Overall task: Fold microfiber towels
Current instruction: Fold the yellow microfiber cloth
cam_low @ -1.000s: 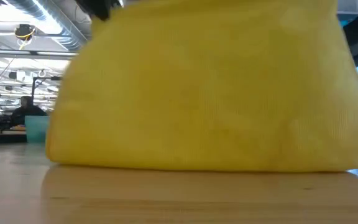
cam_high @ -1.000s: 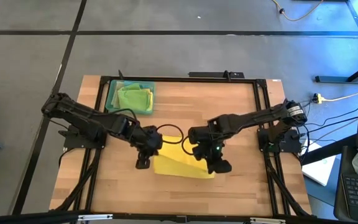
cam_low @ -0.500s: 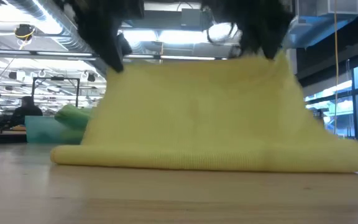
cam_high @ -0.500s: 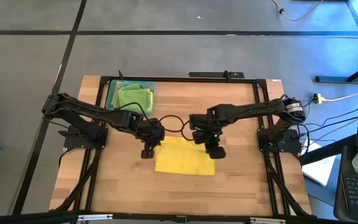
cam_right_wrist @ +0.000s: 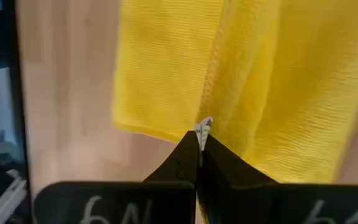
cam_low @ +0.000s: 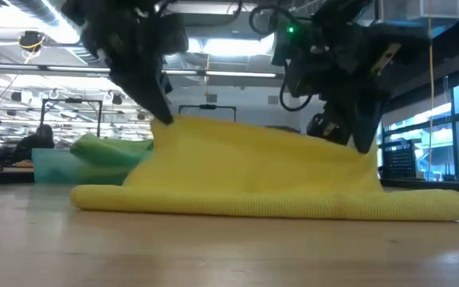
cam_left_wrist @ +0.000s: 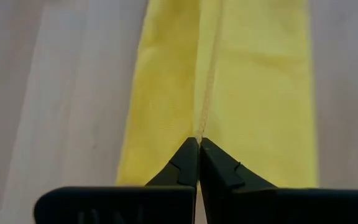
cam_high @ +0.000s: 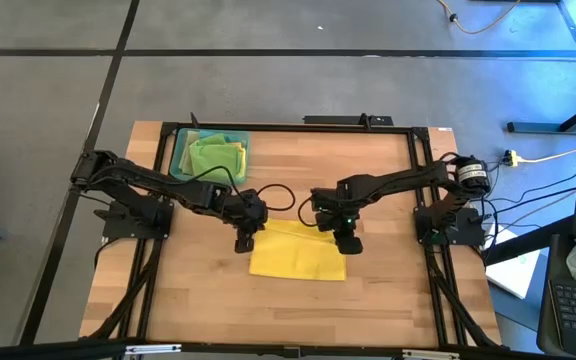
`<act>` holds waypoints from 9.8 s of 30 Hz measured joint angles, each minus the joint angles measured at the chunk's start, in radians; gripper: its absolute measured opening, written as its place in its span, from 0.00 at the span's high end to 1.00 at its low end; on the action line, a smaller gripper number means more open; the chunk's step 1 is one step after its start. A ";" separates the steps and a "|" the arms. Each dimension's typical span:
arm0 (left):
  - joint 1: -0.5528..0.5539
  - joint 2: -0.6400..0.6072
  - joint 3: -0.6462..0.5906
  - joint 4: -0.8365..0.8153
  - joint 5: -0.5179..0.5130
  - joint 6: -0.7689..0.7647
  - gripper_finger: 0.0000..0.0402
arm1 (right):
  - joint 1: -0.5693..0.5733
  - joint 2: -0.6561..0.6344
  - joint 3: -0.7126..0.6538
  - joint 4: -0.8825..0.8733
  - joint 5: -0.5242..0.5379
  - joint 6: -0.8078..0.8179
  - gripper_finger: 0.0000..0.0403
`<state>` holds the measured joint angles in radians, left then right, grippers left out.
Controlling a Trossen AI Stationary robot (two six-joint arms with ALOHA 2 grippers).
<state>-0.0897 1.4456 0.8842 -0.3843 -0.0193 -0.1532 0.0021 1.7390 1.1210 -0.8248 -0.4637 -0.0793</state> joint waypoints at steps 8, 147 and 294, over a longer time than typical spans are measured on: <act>0.019 0.086 -0.001 0.009 -0.011 0.004 1.00 | -0.053 0.000 -0.002 0.021 0.114 -0.003 0.98; -0.439 0.343 0.009 0.166 -0.077 -0.235 0.62 | 0.557 -0.088 0.018 0.416 0.703 0.938 0.56; -0.300 0.090 0.136 -0.020 -0.223 -0.361 0.51 | 0.460 -0.006 0.018 0.717 0.847 0.726 0.98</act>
<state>-0.3899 1.5361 1.0199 -0.4044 -0.2424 -0.5144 0.4625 1.7332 1.1389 -0.1074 0.3828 0.6463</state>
